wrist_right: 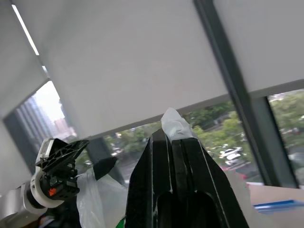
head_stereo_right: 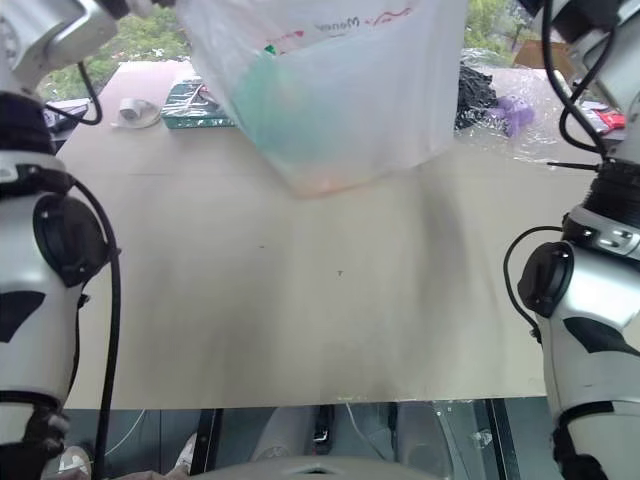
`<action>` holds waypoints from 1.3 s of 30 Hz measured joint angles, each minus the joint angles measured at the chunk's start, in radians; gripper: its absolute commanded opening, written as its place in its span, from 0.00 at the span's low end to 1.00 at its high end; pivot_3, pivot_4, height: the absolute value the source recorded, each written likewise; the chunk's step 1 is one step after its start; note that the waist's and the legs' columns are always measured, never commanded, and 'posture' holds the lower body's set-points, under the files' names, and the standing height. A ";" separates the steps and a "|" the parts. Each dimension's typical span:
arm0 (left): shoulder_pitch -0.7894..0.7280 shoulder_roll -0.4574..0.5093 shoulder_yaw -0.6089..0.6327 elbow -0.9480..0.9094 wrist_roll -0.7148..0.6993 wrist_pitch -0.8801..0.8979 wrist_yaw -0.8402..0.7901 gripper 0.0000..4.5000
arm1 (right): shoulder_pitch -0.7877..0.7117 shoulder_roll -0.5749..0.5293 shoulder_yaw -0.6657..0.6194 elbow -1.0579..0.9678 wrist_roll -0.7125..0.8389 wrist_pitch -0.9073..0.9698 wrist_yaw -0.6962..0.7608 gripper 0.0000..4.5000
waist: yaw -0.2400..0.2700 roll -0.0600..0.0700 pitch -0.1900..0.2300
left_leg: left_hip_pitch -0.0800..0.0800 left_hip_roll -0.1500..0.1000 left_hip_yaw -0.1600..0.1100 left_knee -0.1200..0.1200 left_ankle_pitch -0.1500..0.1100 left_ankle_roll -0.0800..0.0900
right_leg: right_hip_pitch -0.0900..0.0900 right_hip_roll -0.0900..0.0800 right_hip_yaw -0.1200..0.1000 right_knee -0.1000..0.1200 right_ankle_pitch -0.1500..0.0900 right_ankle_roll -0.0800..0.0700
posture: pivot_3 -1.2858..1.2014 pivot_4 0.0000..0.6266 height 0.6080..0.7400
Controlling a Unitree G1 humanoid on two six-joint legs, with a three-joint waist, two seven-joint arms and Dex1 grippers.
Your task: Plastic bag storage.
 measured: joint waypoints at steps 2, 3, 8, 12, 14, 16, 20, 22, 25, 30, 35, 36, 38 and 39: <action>-0.031 -0.005 0.005 0.038 0.059 0.011 -0.057 1.00 | 0.000 -0.020 -0.012 -0.054 0.048 0.038 -0.042 0.00 | -0.012 0.000 0.000 | -0.006 0.000 0.000 0.000 0.001 -0.001 | -0.008 0.000 0.001 0.002 0.000 0.000 | 0.52 0.24 1.00; -0.042 -0.005 0.006 0.051 0.084 0.018 -0.086 1.00 | 0.000 -0.024 -0.023 -0.083 0.078 0.055 -0.067 0.00 | -0.018 0.000 0.000 | -0.006 0.000 0.001 -0.001 0.001 -0.001 | -0.008 0.000 0.001 0.002 0.000 0.000 | 0.52 0.24 1.00; -0.102 -0.024 0.029 0.110 0.197 0.026 -0.198 1.00 | 0.000 -0.077 -0.039 -0.219 0.200 0.097 -0.180 0.00 | -0.024 0.001 0.001 | -0.006 0.000 0.004 -0.003 0.001 -0.001 | -0.011 -0.001 0.001 0.002 0.000 0.000 | 0.52 0.24 1.00; -0.071 -0.052 0.047 0.077 0.230 0.137 -0.257 1.00 | 0.036 -0.084 -0.059 -0.310 0.338 0.110 -0.300 0.00 | -0.019 0.001 0.001 | -0.005 0.000 0.004 0.002 0.001 0.000 | -0.009 -0.003 0.002 0.005 0.000 0.000 | 0.52 0.24 1.00; 0.005 -0.069 0.058 -0.019 0.224 0.209 -0.255 1.00 | 0.110 -0.085 -0.067 -0.377 0.434 0.105 -0.366 0.00 | -0.017 0.001 0.000 | -0.003 0.003 0.003 0.003 0.001 0.001 | -0.007 -0.004 0.002 0.005 0.000 0.000 | 0.52 0.24 1.00; 0.196 -0.128 0.105 -0.217 0.191 0.297 -0.199 1.00 | 0.299 -0.045 -0.057 -0.521 0.552 0.074 -0.458 0.00 | -0.014 0.001 -0.002 | -0.001 0.004 0.001 0.006 0.001 0.001 | -0.002 -0.004 0.001 0.005 0.000 0.000 | 0.52 0.24 1.00; 0.488 -0.302 0.161 -0.453 0.163 0.345 -0.037 1.00 | 0.531 0.071 0.112 -0.605 0.505 0.039 -0.511 0.00 | -0.016 0.001 -0.001 | -0.003 0.003 0.003 0.017 0.002 0.003 | -0.005 -0.005 0.006 0.015 0.002 0.002 | 0.52 0.24 1.00; 0.599 -0.350 0.161 -0.571 0.176 0.329 0.018 1.00 | 0.603 0.139 0.227 -0.577 0.378 -0.003 -0.469 0.00 | -0.019 0.000 -0.001 | -0.001 0.002 0.006 0.018 0.004 0.004 | -0.006 -0.005 0.009 0.019 0.002 0.002 | 0.52 0.24 1.00; 0.706 -0.369 0.142 -0.694 0.208 0.300 0.049 1.00 | 0.683 0.158 0.402 -0.469 0.160 -0.045 -0.383 0.00 | -0.016 0.000 -0.001 | 0.004 0.001 0.007 0.017 0.004 0.005 | -0.004 -0.004 0.011 0.022 0.003 0.002 | 0.52 0.24 1.00; 0.882 -0.287 0.082 -0.946 0.249 0.273 0.017 1.00 | 0.838 0.103 0.540 -0.466 -0.075 -0.101 -0.193 0.00 | 0.003 0.000 -0.001 | 0.007 0.001 0.009 0.017 0.004 0.005 | -0.001 -0.004 0.013 0.020 0.004 0.002 | 0.52 0.24 1.00; 1.022 -0.219 0.047 -1.103 0.286 0.196 -0.057 1.00 | 0.944 0.009 0.556 -0.585 -0.140 -0.103 -0.080 0.00 | 0.010 0.000 -0.002 | 0.015 0.002 0.008 0.016 0.002 0.010 | 0.008 -0.004 0.012 0.017 0.004 0.002 | 0.52 0.24 1.00; 1.046 -0.211 0.039 -1.132 0.289 0.183 -0.074 1.00 | 0.960 -0.003 0.557 -0.602 -0.152 -0.103 -0.058 0.00 | 0.010 0.000 -0.002 | 0.016 0.002 0.007 0.016 0.002 0.010 | 0.010 -0.003 0.011 0.016 0.004 0.002 | 0.52 0.24 1.00; 1.086 -0.204 0.033 -1.170 0.289 0.168 -0.109 1.00 | 1.002 -0.031 0.572 -0.621 -0.164 -0.084 -0.011 0.00 | 0.010 0.000 -0.002 | 0.019 0.002 0.005 0.016 0.002 0.010 | 0.014 -0.003 0.009 0.015 0.004 0.002 | 0.52 0.24 1.00; 1.095 -0.196 0.034 -1.174 0.288 0.162 -0.123 1.00 | 1.016 -0.035 0.572 -0.619 -0.166 -0.075 0.001 0.00 | 0.010 0.000 -0.001 | 0.019 0.002 0.005 0.016 0.002 0.010 | 0.014 -0.003 0.008 0.015 0.004 0.002 | 0.52 0.24 1.00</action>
